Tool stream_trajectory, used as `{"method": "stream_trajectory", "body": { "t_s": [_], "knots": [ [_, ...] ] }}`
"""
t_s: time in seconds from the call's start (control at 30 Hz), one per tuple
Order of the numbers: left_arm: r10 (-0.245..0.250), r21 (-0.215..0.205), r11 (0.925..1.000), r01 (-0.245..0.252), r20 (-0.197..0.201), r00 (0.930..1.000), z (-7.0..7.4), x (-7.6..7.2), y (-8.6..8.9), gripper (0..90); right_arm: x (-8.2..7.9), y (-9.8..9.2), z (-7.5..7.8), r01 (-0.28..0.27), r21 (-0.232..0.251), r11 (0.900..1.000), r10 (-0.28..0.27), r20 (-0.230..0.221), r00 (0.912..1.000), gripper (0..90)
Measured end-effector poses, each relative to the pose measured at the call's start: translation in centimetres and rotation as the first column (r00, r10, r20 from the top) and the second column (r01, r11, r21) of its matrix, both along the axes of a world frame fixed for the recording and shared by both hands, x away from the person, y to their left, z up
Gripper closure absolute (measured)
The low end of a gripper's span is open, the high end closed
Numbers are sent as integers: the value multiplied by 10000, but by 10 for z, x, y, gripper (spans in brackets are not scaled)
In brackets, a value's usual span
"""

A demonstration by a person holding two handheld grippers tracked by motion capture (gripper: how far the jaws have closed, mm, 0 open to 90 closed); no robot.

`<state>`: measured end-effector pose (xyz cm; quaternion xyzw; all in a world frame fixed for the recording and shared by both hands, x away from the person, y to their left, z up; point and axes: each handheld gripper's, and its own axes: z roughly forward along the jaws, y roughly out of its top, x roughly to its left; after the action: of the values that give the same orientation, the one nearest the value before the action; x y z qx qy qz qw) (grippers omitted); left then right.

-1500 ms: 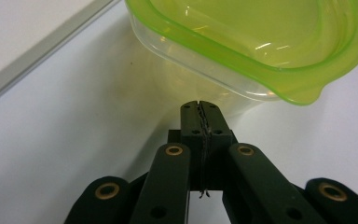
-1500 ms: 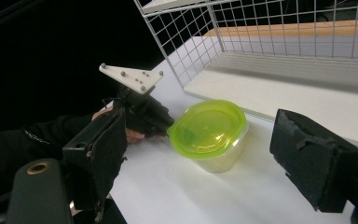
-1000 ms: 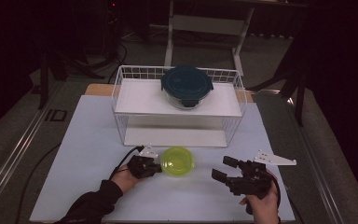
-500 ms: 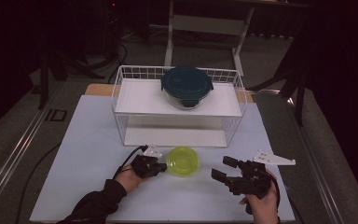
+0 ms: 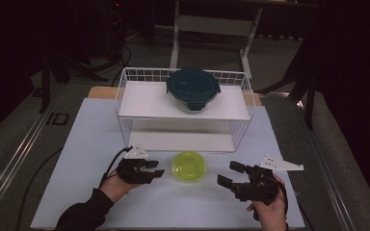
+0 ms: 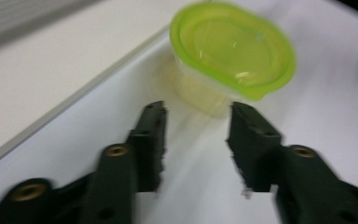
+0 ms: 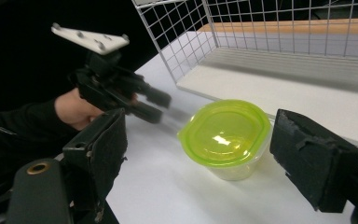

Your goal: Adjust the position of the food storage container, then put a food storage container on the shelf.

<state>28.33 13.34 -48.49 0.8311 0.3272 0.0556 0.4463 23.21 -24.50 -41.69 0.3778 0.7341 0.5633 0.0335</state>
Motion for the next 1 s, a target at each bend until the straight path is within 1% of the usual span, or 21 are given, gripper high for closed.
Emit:
{"method": "stream_trajectory", "body": {
  "t_s": [0.03, 0.1, 0.13, 0.17, 0.23, 0.3, 0.33, 0.37, 0.43, 0.47, 0.5, 0.53, 0.57, 0.63, 0.67, 0.73, 0.8, 0.87, 0.9, 0.93, 1.0],
  "knots": [
    [73, -150, 9999, -73, 44, 10000, 4, -2, 2, 441, 0, 0, 0, 13, -24, 10000, -13, 9, 10000, 183],
    [-138, -487, 9987, 135, -59, 9999, 10, -4, 5, 304, 1, 0, 0, 23, -53, 10000, -23, 44, 10000, 191],
    [-138, -487, 9987, 135, -59, 9999, 10, -4, 5, 224, 1, 0, 0, 22, -81, 10000, -22, 44, 10000, 191],
    [-8, -581, 9983, 6, -35, 10000, 17, -6, 6, 166, 1, 0, 0, -4, -125, 9999, 5, 63, 10000, 192],
    [45, -797, 9968, -53, -103, 9999, 23, -8, 4, 118, 2, 1, 0, -32, -184, 9998, 35, 186, 9998, 198],
    [-26, -893, 9960, 8, -193, 9998, 29, -10, 0, 19, 2, 2, 0, -70, -311, 9995, 79, 287, 9996, 198],
    [-26, -893, 9960, 8, -193, 9998, 29, -10, 0, 7, 3, 2, -1, -59, -411, 9991, 76, 407, 9991, 197],
    [11, -1133, 9936, -24, -113, 9999, 36, -13, -3, 6, 4, 2, -1, -44, -518, 9986, 69, 474, 9989, 198],
    [11, -1133, 9936, -24, -113, 9999, 36, -13, -3, 2, 5, 3, -1, -58, -557, 9984, 87, 506, 9987, 198],
    [194, -1256, 9919, -187, 41, 9998, 42, -15, -9, 2, 5, 3, -1, -58, -557, 9984, 87, 506, 9987, 197],
    [143, -1324, 9911, -139, 22, 9999, 44, -15, -11, 2, 7, 4, -2, -30, -700, 9975, 89, 842, 9964, 195],
    [214, -1305, 9912, -208, 35, 9998, 46, -15, -14, 3, 8, 5, -2, -60, -764, 9971, 132, 935, 9955, 192],
    [329, -1211, 9921, -326, 1, 9995, 47, -15, -16, 3, 9, 6, -3, -93, -793, 9968, 170, 969, 9951, 189],
    [367, -1352, 9900, -408, -326, 9988, 47, -12, -18, 6, 10, 8, -3, -159, -758, 9970, 233, 984, 9949, 179],
    [505, -1296, 9900, -560, -452, 9977, 47, -10, -20, 15, 12, 9, -3, -178, -760, 9969, 244, 866, 9959, 166],
    [571, -1244, 9901, -648, -640, 9963, 46, -8, -23, 30, 15, 12, -4, -261, -801, 9964, 304, 525, 9982, 156],
    [655, -1438, 9864, -792, -971, 9931, 44, -5, -25, 30, 20, 14, -4, -304, -809, 9963, 323, 222, 9992, 153],
    [563, -1596, 9837, -829, -1646, 9848, 41, 1, -27, 23, 26, 17, -6, -440, -882, 9951, 435, -84, 9990, 139],
    [464, -1708, 9819, -817, -2011, 9785, 38, 5, -27, 21, 29, 19, -7, -473, -926, 9946, 456, -212, 9987, 139],
    [460, -1806, 9796, -877, -2232, 9737, 35, 7, -29, 22, 32, 21, -9, -439, -941, 9946, 405, -380, 9985, 139],
    [572, -1732, 9800, -979, -2260, 9725, 30, 12, -31, 49, 39, 23, -14, -402, -848, 9956, 327, -873, 9956, 138]
  ]
}}
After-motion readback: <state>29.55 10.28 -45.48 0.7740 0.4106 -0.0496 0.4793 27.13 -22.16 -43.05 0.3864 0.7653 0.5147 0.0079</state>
